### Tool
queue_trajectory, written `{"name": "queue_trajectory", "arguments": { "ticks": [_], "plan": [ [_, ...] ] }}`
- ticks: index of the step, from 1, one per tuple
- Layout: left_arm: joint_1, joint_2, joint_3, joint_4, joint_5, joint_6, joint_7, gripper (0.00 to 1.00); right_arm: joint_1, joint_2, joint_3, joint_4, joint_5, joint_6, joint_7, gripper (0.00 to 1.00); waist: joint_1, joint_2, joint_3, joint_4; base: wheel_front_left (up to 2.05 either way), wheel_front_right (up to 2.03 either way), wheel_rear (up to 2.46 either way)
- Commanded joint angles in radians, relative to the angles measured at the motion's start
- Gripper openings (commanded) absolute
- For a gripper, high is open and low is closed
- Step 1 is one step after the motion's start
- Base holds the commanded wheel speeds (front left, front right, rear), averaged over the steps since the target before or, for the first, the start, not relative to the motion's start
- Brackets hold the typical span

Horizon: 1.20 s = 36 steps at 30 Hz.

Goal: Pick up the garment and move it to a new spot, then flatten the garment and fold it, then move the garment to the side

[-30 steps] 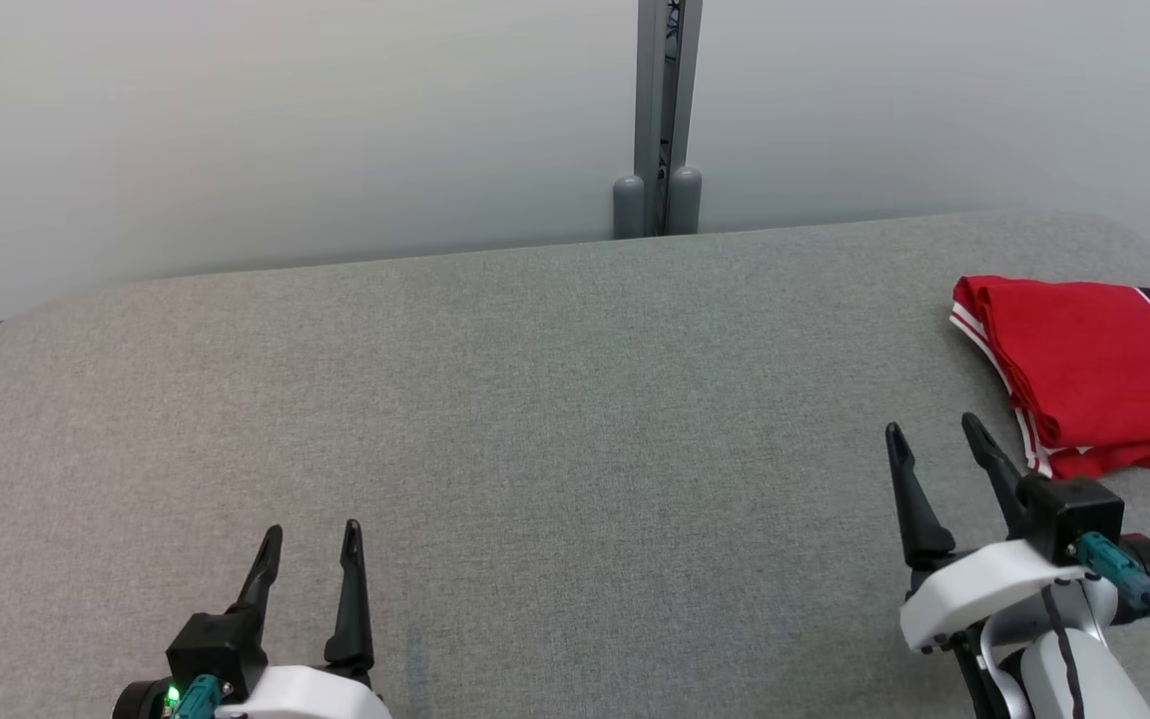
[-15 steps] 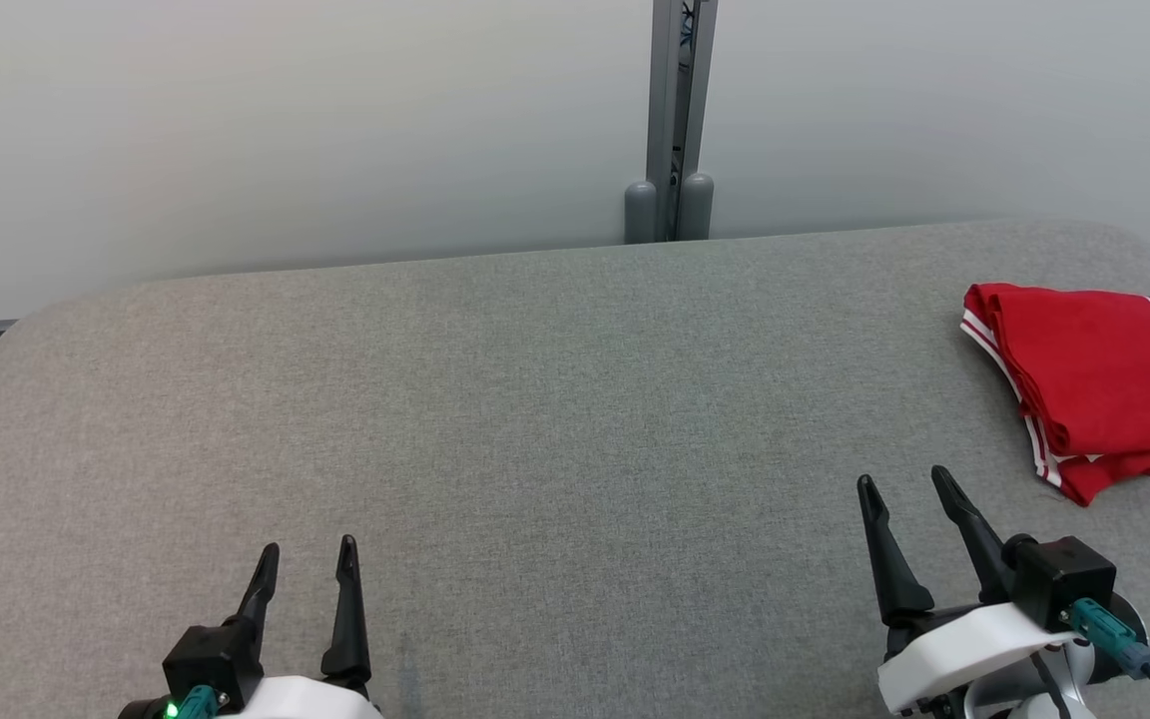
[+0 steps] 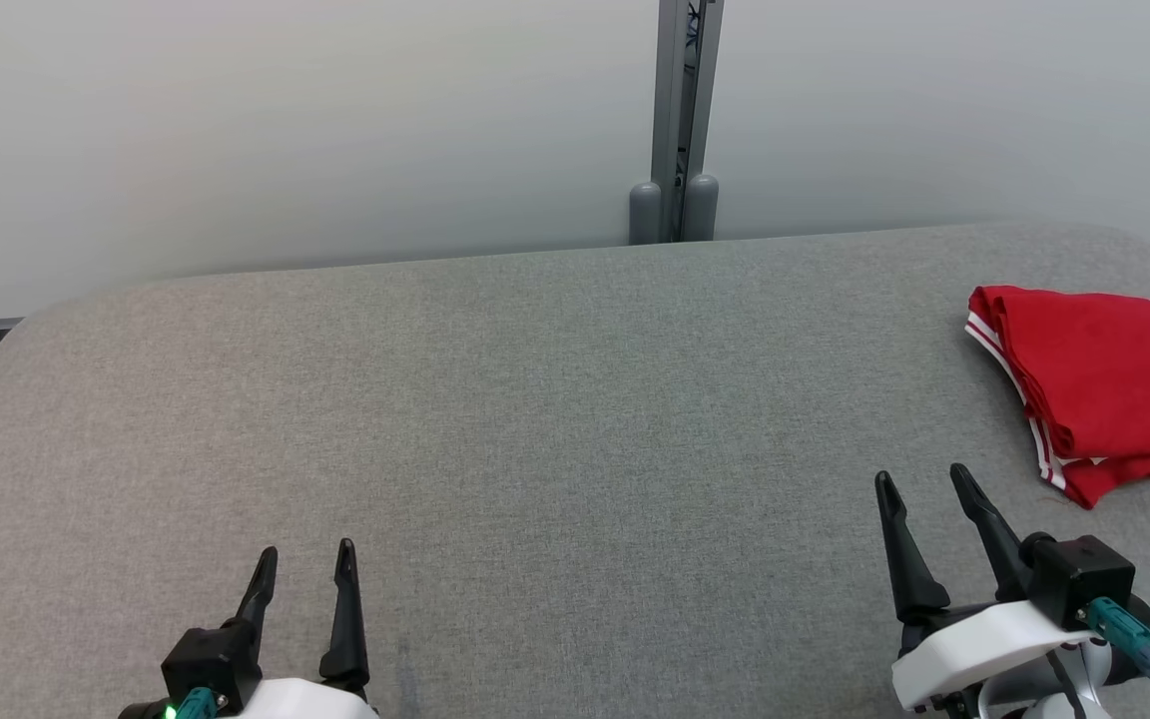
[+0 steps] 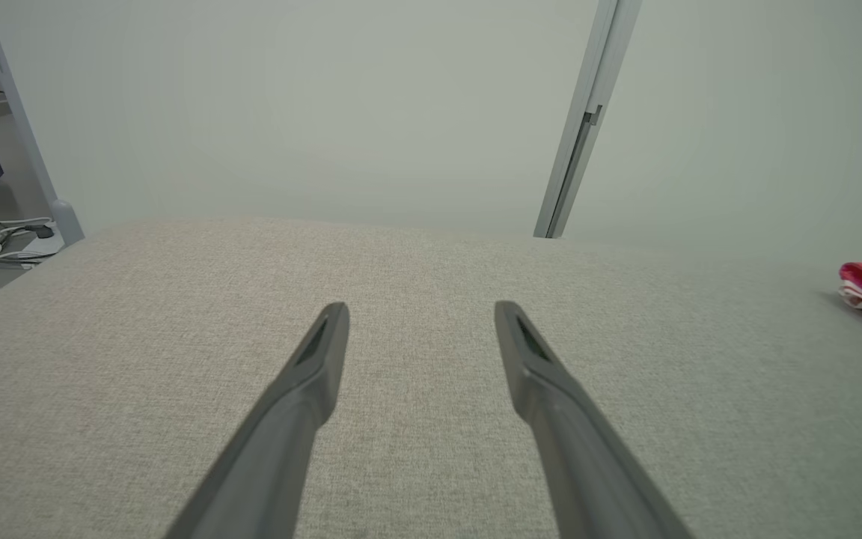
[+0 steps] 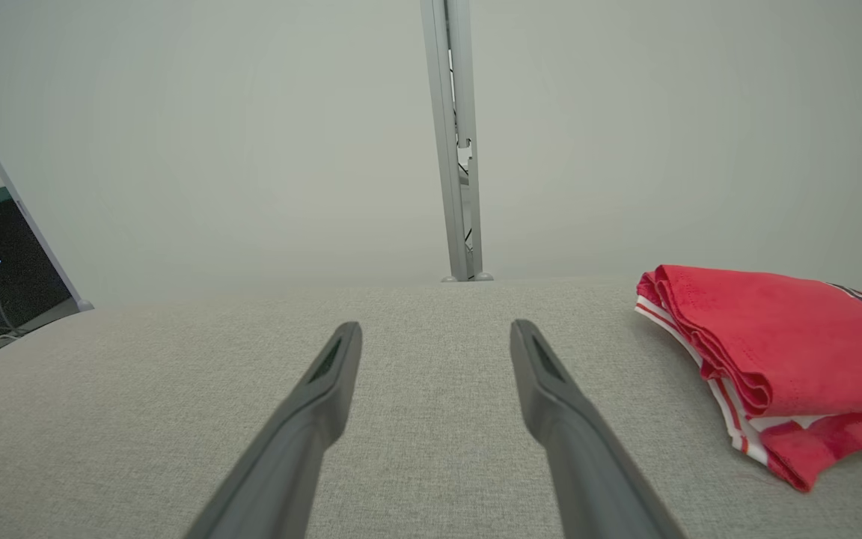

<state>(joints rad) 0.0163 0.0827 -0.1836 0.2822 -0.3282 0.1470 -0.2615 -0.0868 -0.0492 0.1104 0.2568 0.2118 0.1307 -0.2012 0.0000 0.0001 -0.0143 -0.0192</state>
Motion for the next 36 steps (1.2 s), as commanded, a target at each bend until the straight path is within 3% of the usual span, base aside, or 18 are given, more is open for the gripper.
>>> {"name": "queue_trajectory", "arguments": {
  "ticks": [1, 11, 12, 17, 36],
  "plan": [
    [0.008, 0.007, -0.001, -0.001, -0.008, 0.003, -0.003, 1.00, 0.011, -0.004, -0.002, -0.005, -0.002, 0.000, 0.005, 1.00, 0.0000, -0.0001, -0.001, 0.000, 0.00, 0.00, 0.00],
    [0.014, 0.013, -0.012, -0.008, -0.009, 0.004, 0.000, 1.00, 0.020, -0.004, -0.006, -0.011, -0.004, 0.000, 0.011, 1.00, 0.0000, -0.0001, -0.005, 0.004, 0.00, 0.00, 0.00],
    [0.006, 0.006, -0.013, -0.007, -0.008, 0.002, 0.002, 0.00, 0.015, 0.000, -0.004, -0.008, -0.001, 0.000, 0.007, 0.00, 0.0000, -0.0001, -0.005, 0.005, 0.00, 0.00, 0.00],
    [0.033, -0.006, -0.017, 0.034, -0.011, 0.002, 0.007, 0.00, 0.046, 0.009, 0.000, 0.031, 0.001, 0.000, 0.008, 0.00, 0.0000, -0.0001, -0.005, 0.005, 0.00, 0.00, 0.00],
    [-0.009, -0.012, 0.062, 0.016, -0.323, -0.067, 0.098, 0.00, 0.028, -0.005, -0.041, 0.018, 0.357, 0.000, 0.072, 0.00, 0.0000, -0.0001, -0.002, 0.007, 0.00, 0.00, 0.00]
  ]
}}
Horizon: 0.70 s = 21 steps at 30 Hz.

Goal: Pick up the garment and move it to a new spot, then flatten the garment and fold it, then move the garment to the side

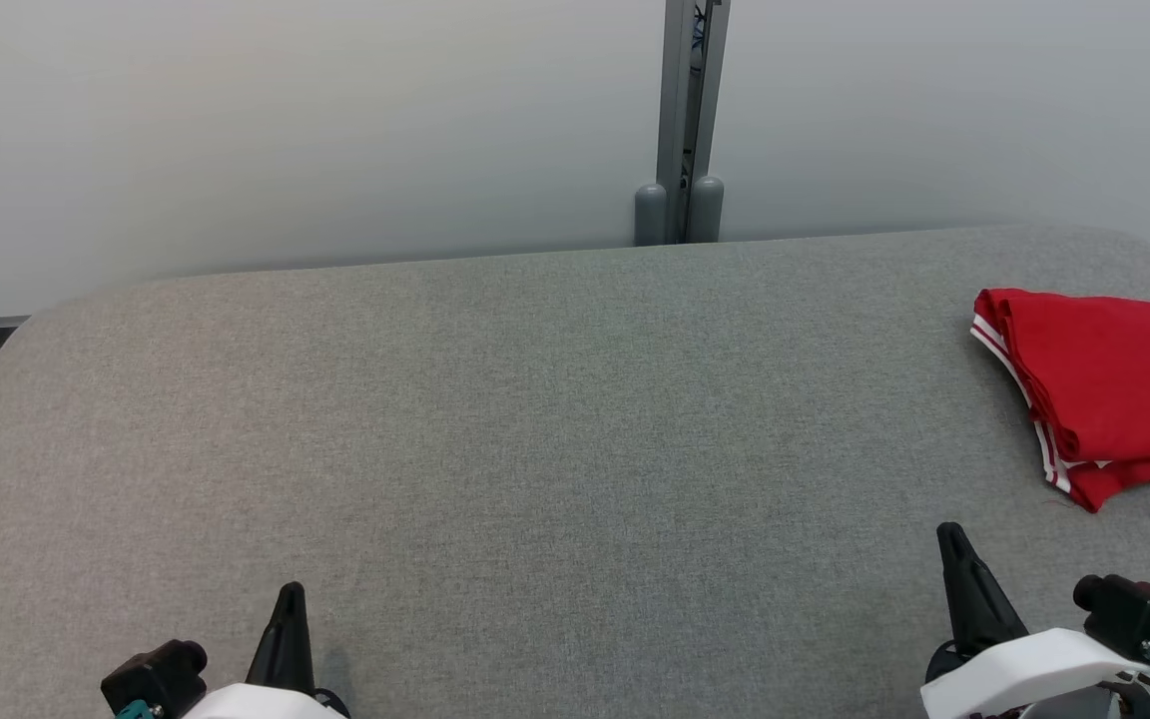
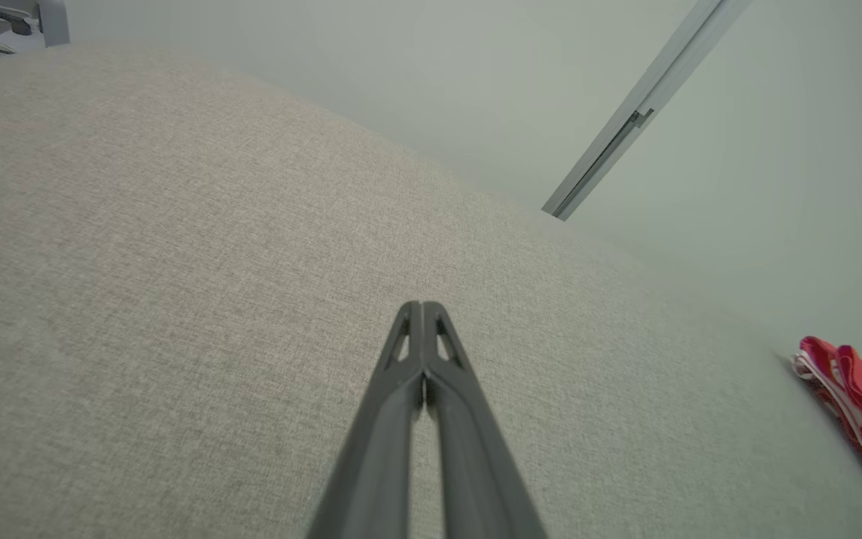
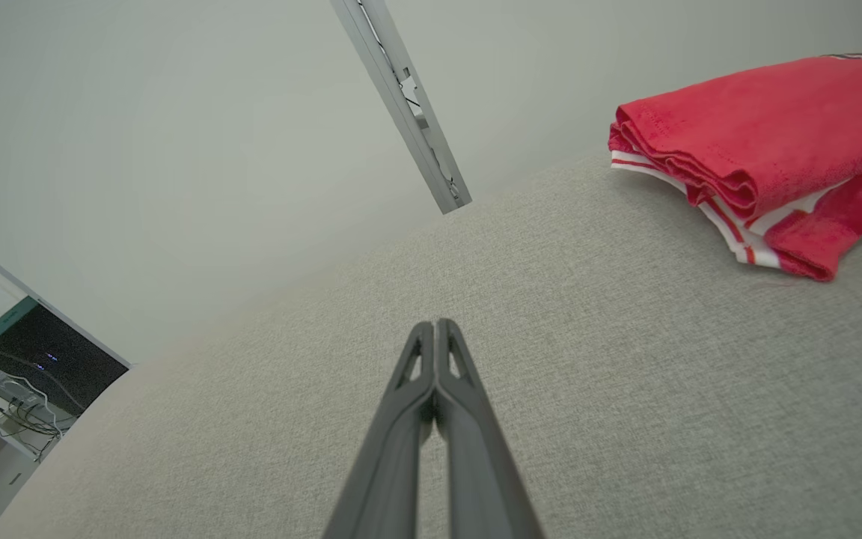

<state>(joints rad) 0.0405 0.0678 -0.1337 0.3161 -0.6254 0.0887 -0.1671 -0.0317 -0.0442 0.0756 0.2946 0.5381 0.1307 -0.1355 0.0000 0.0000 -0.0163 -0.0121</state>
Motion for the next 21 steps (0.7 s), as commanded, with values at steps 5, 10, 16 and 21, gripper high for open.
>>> {"name": "queue_trajectory", "arguments": {
  "ticks": [5, 10, 16, 21],
  "plan": [
    [-0.044, 0.001, 0.030, -0.023, -0.098, -0.025, 0.024, 0.00, -0.032, -0.012, -0.017, -0.023, 0.112, 0.000, 0.022, 0.00, 0.0000, 0.0000, 0.001, 0.001, 0.00, 0.00, 0.00],
    [-0.051, 0.001, 0.043, -0.026, -0.152, -0.037, 0.040, 0.00, -0.035, -0.014, -0.025, -0.025, 0.172, 0.000, 0.033, 0.00, 0.0000, 0.0000, 0.002, 0.001, 0.00, 0.00, 0.00],
    [-0.061, -0.001, 0.062, -0.031, -0.230, -0.054, 0.062, 0.00, -0.039, -0.016, -0.037, -0.028, 0.259, 0.000, 0.051, 0.00, 0.0000, 0.0000, 0.003, 0.002, 0.00, 0.00, 0.00],
    [-0.070, -0.002, 0.077, -0.035, -0.290, -0.067, 0.080, 0.00, -0.042, -0.018, -0.047, -0.030, 0.326, 0.000, 0.065, 0.00, 0.0000, 0.0000, 0.004, 0.002, 0.00, 0.00, 0.00]
  ]
}}
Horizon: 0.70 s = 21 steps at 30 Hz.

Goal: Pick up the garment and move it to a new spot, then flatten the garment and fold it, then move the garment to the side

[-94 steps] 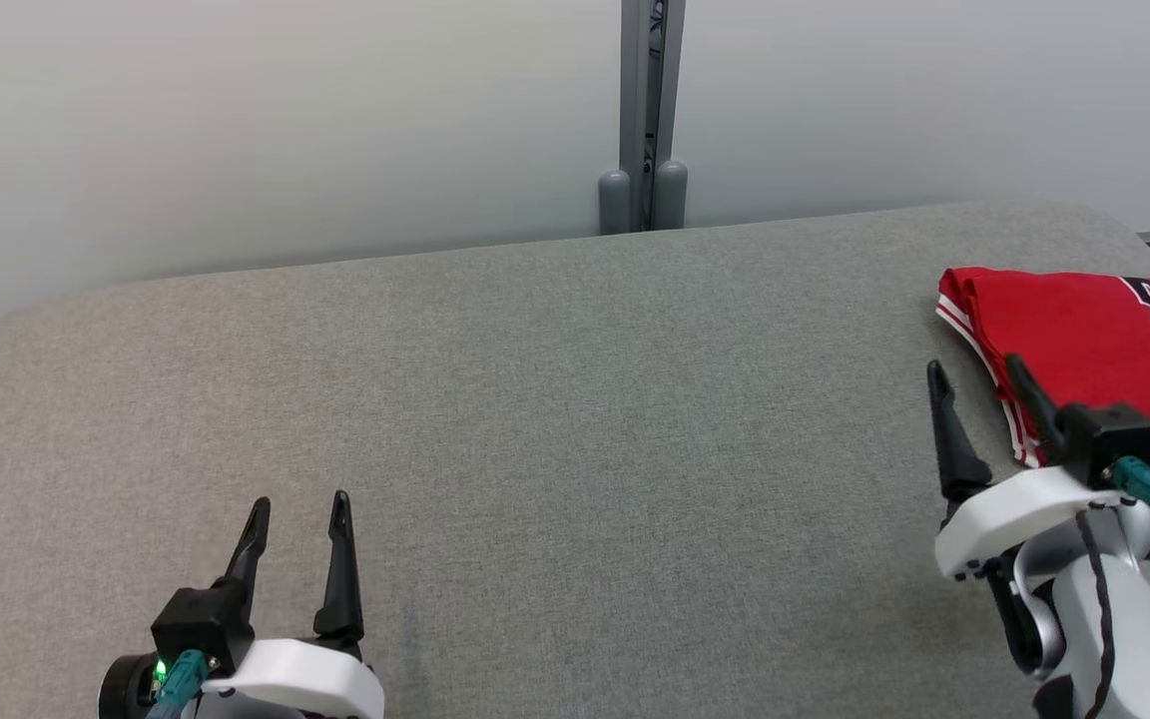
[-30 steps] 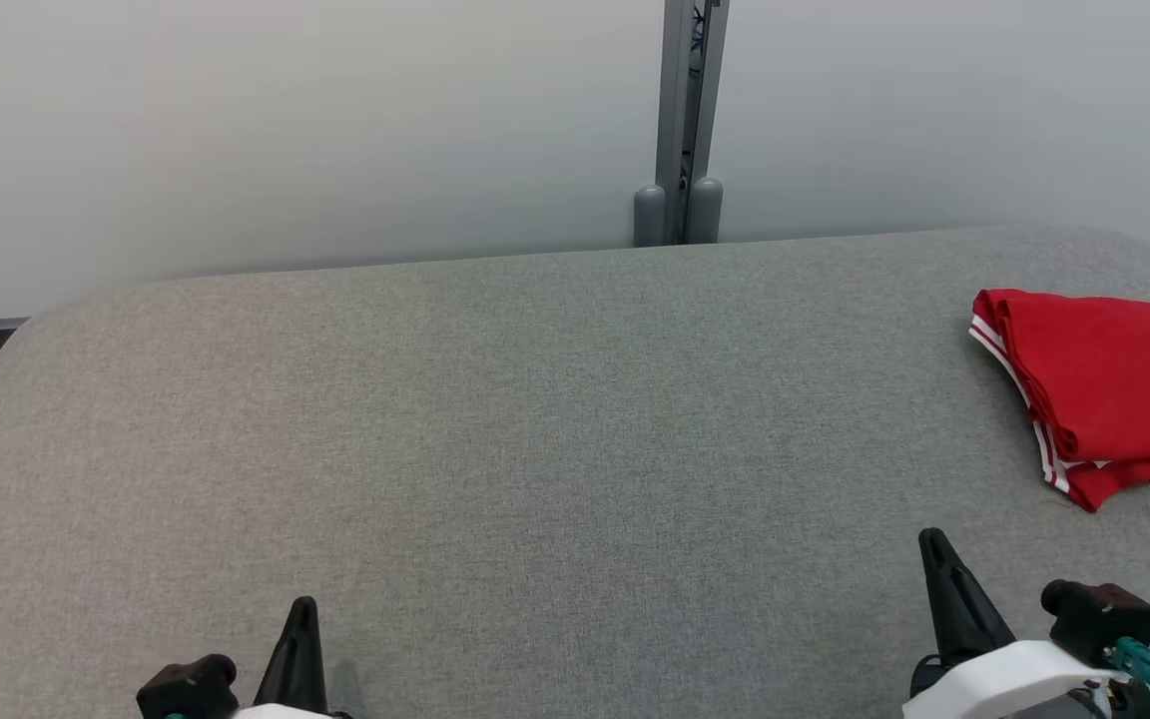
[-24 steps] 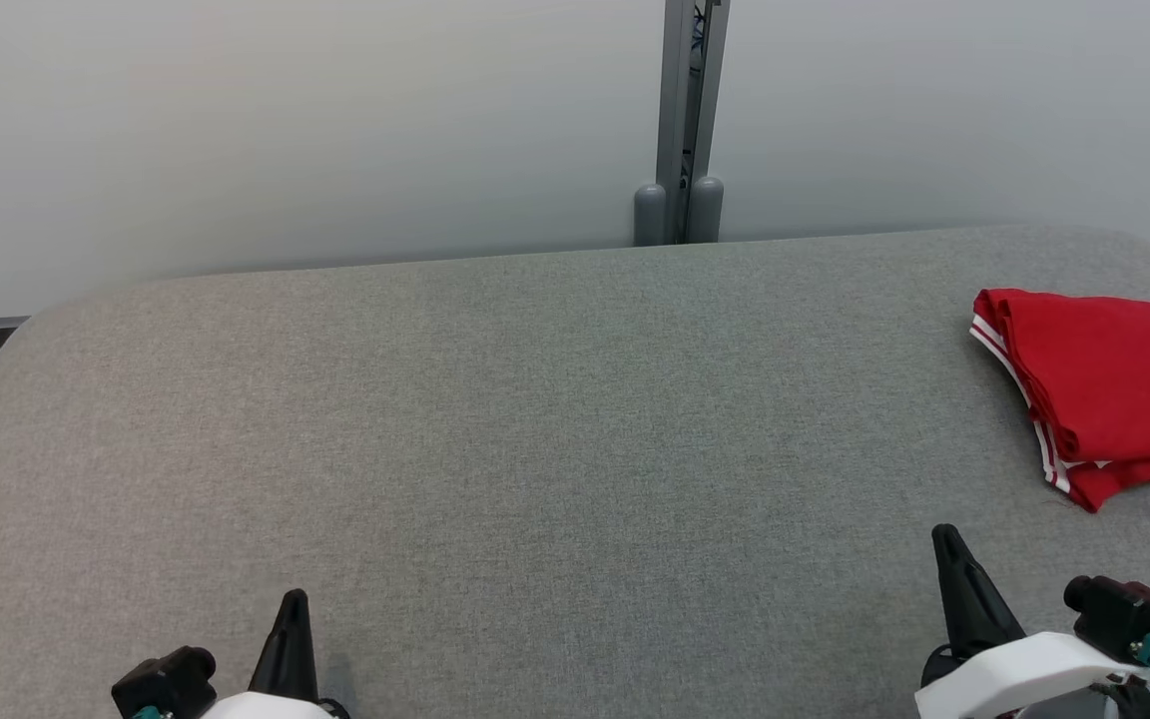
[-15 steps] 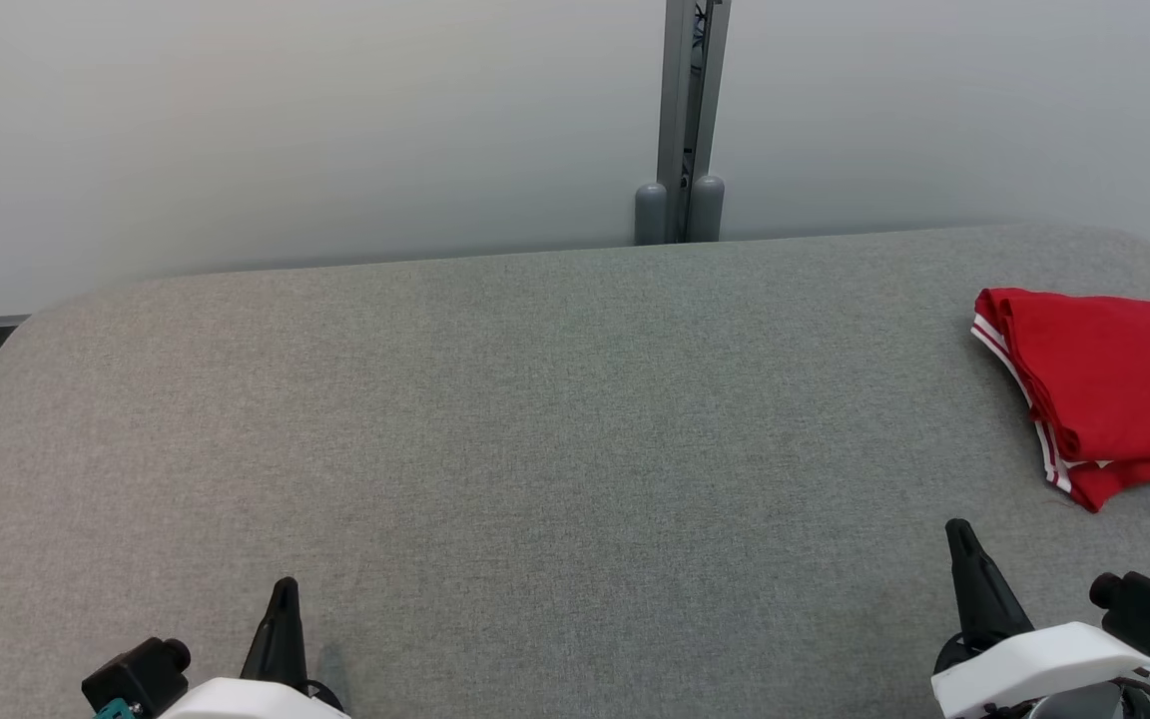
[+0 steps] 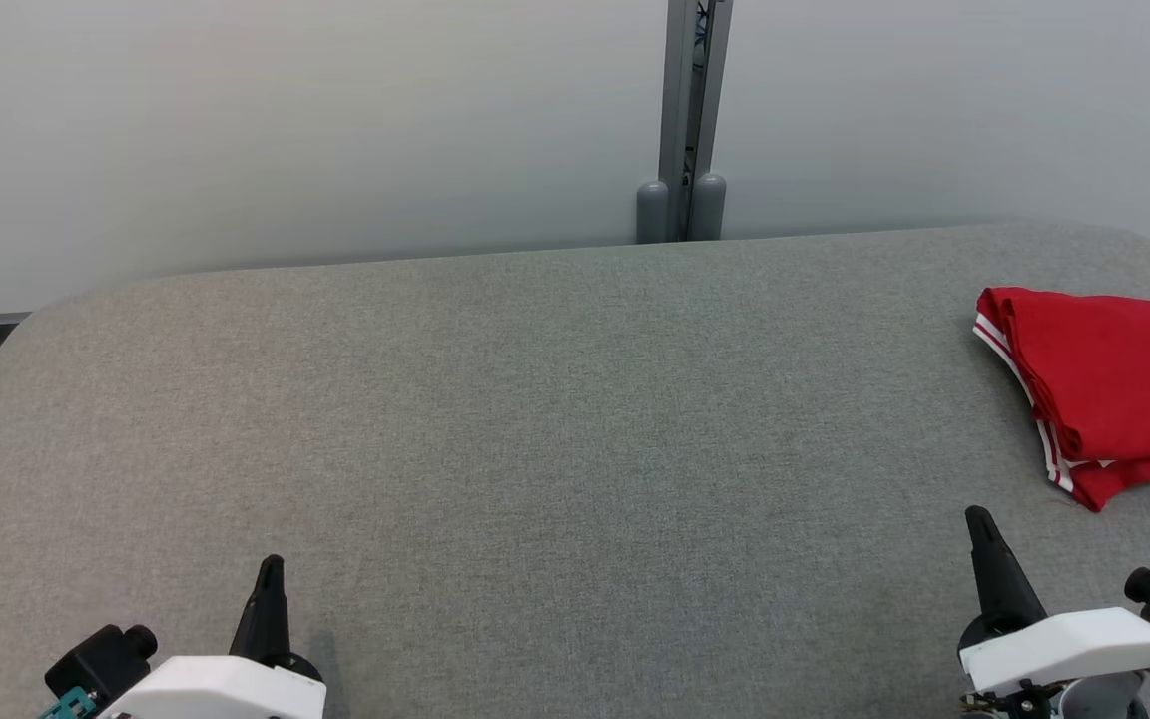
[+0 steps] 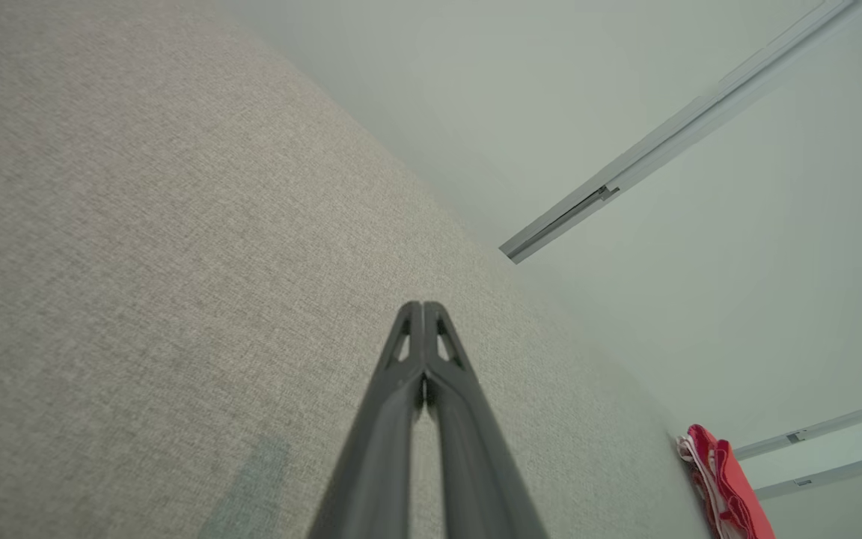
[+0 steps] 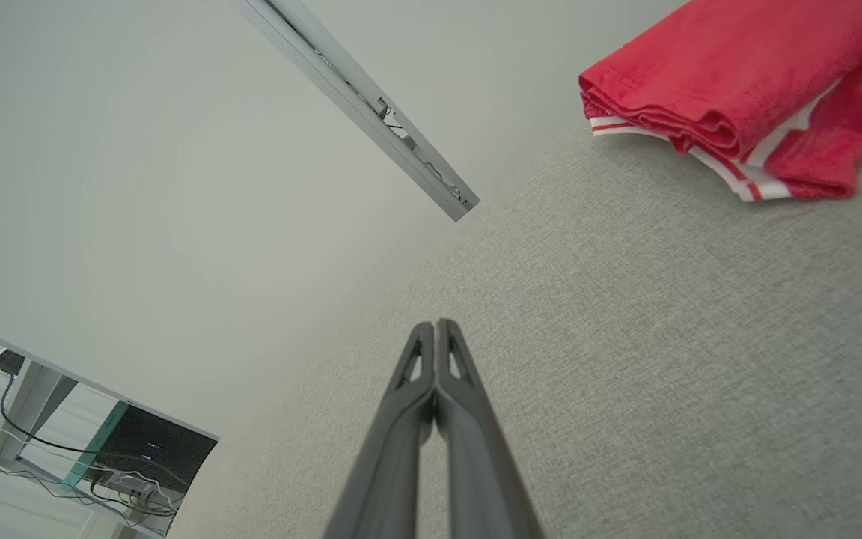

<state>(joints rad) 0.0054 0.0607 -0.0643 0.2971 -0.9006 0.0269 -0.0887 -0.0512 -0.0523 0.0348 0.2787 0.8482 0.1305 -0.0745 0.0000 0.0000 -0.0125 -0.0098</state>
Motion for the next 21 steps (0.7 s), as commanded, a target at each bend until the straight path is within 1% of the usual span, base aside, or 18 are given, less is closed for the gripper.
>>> {"name": "queue_trajectory", "arguments": {
  "ticks": [1, 21],
  "plan": [
    [-0.036, 0.005, 0.011, -0.016, -0.026, -0.008, 0.004, 0.00, -0.024, -0.010, -0.008, -0.015, 0.029, 0.000, 0.006, 0.00, 0.0000, 0.0000, 0.000, 0.000, 0.00, 0.00, 0.00],
    [-0.063, 0.001, 0.064, -0.029, -0.238, -0.056, 0.066, 0.00, -0.037, -0.013, -0.045, -0.023, 0.263, 0.000, 0.057, 0.00, 0.0000, 0.0000, 0.004, 0.002, 0.00, 0.00, 0.00]
  ]
}}
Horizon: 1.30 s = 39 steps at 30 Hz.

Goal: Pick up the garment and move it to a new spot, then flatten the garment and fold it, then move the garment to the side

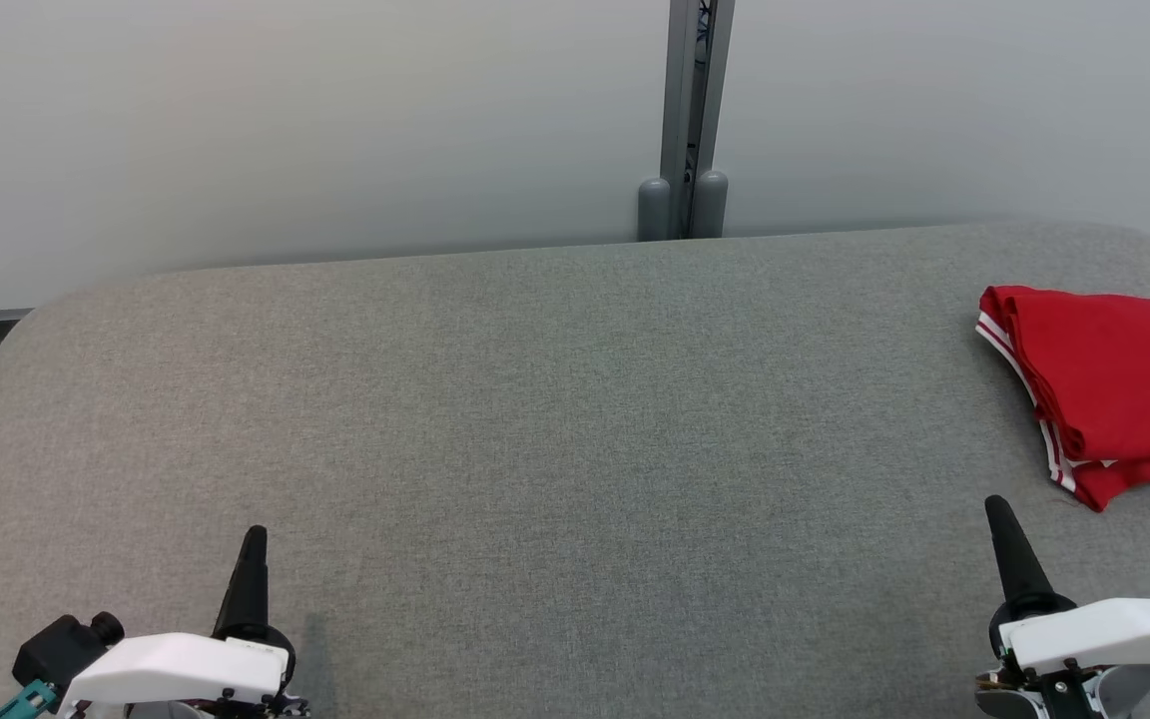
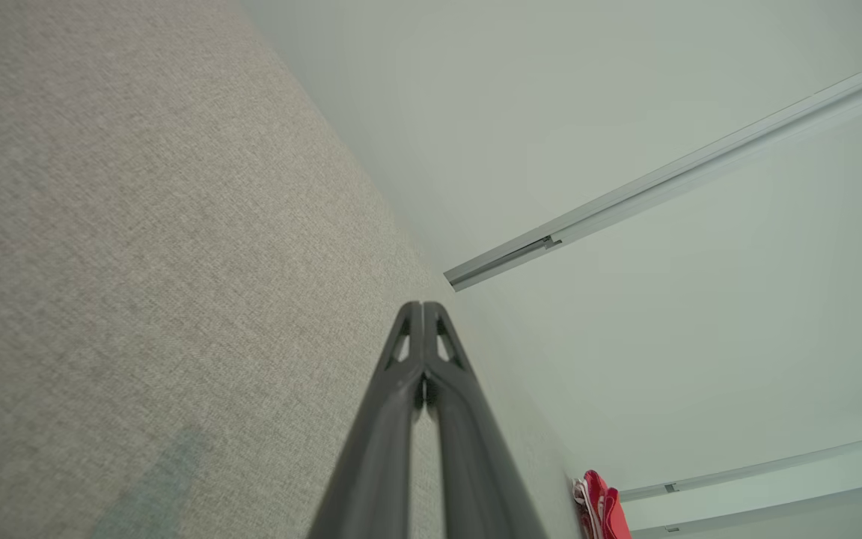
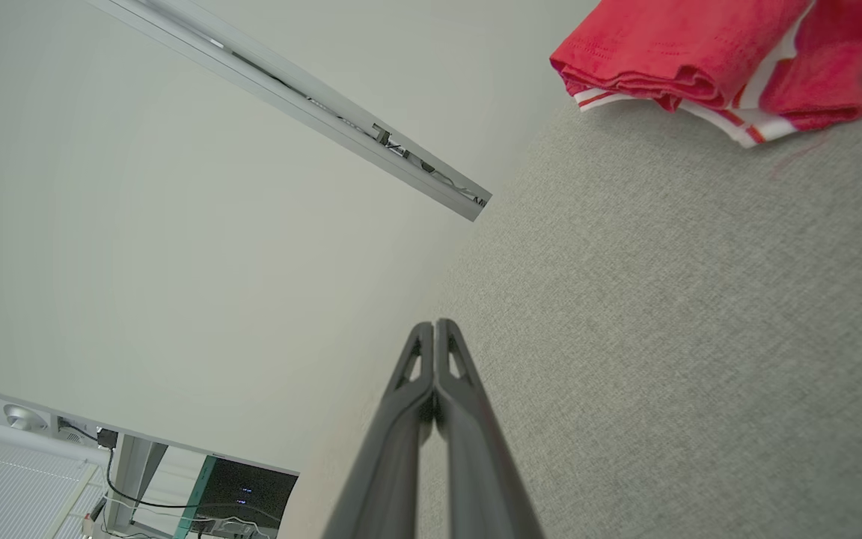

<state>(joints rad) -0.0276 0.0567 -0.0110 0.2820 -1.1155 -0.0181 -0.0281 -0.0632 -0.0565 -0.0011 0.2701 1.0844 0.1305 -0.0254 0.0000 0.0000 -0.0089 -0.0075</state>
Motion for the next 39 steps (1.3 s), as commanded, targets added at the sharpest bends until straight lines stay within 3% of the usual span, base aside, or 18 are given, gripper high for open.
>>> {"name": "queue_trajectory", "arguments": {
  "ticks": [1, 39],
  "plan": [
    [-0.032, 0.005, 0.013, -0.014, -0.033, -0.013, 0.009, 0.00, -0.025, -0.009, -0.010, -0.015, 0.037, 0.000, 0.009, 0.00, 0.0000, 0.0000, 0.000, 0.000, 0.00, 0.00, 0.00],
    [-0.072, -0.002, 0.090, -0.031, -0.340, -0.082, 0.099, 0.00, -0.039, -0.010, -0.069, -0.024, 0.372, 0.000, 0.089, 0.00, 0.0000, 0.0000, 0.007, 0.005, 0.00, 0.00, 0.00]
  ]
}}
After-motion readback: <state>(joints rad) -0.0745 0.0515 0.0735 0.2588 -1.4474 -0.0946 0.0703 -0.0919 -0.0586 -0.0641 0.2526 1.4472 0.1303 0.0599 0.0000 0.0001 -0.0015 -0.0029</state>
